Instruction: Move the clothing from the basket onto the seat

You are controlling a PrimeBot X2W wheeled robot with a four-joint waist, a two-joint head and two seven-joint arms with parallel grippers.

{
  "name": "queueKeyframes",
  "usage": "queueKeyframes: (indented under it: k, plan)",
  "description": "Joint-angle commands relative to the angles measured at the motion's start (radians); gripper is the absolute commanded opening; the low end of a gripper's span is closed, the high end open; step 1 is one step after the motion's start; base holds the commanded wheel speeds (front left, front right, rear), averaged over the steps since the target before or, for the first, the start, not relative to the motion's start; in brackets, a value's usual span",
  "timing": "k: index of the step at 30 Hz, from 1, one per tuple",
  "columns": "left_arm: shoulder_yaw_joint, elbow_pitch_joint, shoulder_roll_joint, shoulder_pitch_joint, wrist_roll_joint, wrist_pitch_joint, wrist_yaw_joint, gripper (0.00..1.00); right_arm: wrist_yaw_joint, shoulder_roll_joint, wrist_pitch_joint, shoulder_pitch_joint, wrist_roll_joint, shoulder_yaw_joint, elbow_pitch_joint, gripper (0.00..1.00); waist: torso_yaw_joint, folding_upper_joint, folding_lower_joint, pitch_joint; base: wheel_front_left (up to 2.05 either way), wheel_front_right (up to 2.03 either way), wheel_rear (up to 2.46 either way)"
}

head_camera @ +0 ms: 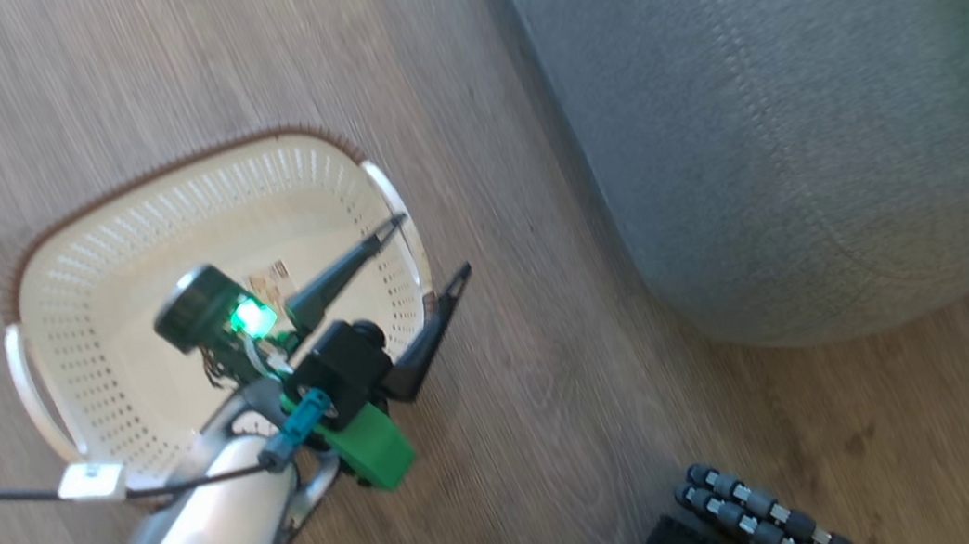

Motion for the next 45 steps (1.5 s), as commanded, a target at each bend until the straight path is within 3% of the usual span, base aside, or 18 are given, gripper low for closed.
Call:
queueKeyframes:
  k: [1,11,17,21,26,31,45]
  plan:
    - [0.019,-0.023,-0.004,0.02,-0.004,-0.005,0.005,1.0,0.0,-0.002,0.007,0.009,0.0,0.015,-0.014,1.0,-0.006,0.0,0.0,-0.046,0.0,0.0,0.0]
    - [0.037,-0.007,-0.078,0.079,-0.013,-0.005,0.007,1.0,0.0,-0.016,0.0,0.051,0.001,0.104,0.004,1.0,-0.005,0.0,0.0,-0.189,0.0,0.0,0.0]
    - [0.095,-0.007,-0.112,0.133,-0.03,-0.005,0.02,1.0,0.0,0.038,-0.007,0.049,0.074,0.19,-0.02,1.0,-0.006,0.0,0.0,-0.264,0.0,0.0,0.0]
    - [0.129,-0.008,-0.127,0.16,-0.024,-0.005,0.021,1.0,0.0,0.049,-0.008,0.086,0.148,0.264,-0.145,1.0,0.01,0.0,0.0,-0.318,0.0,0.0,0.0]
    - [0.21,-0.022,-0.16,0.207,-0.033,-0.005,0.034,1.0,0.0,0.042,-0.008,0.19,0.311,0.363,-0.398,1.0,0.052,0.0,0.0,-0.386,0.0,0.0,0.0]
    - [0.271,-0.037,-0.18,0.239,-0.033,-0.005,0.033,1.0,0.0,0.031,-0.008,0.29,0.412,0.411,-0.586,1.0,0.095,0.0,0.0,-0.428,0.0,0.0,0.0]
    - [0.447,-0.073,-0.235,0.314,-0.073,-0.005,0.047,1.0,0.0,0.033,-0.008,0.554,0.475,0.468,-0.934,1.0,0.242,0.0,0.0,-0.52,0.0,0.0,0.0]
